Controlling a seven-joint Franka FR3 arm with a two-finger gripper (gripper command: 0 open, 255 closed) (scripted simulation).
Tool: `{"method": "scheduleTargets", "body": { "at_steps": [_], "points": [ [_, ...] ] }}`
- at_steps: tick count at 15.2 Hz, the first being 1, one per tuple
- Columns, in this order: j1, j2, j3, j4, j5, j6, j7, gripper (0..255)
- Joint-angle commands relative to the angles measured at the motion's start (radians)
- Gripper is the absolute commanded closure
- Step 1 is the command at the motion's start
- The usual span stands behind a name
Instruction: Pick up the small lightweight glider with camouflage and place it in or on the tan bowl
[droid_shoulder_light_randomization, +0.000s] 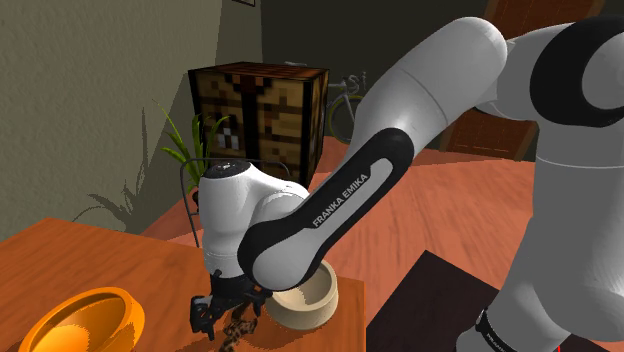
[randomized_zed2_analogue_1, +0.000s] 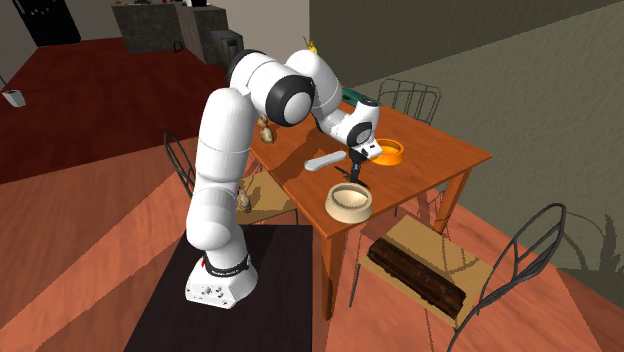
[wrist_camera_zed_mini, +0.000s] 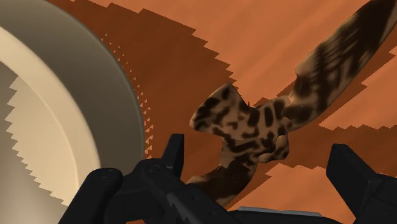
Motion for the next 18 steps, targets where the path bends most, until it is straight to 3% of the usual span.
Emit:
{"method": "scheduleTargets", "body": {
  "at_steps": [1, 2, 3, 12, 18],
  "points": [
    [0.000, 0.000, 0.000, 0.000, 0.000, 0.000, 0.000, 0],
    [0.000, 0.000, 0.000, 0.000, 0.000, 0.000, 0.000, 0],
    [0.000, 0.000, 0.000, 0.000, 0.000, 0.000, 0.000, 255],
    [0.000, 0.000, 0.000, 0.000, 0.000, 0.000, 0.000, 255],
    [-0.018, -0.059, 0.021, 0.017, 0.042, -0.068, -0.023, 255]
  ]
}}
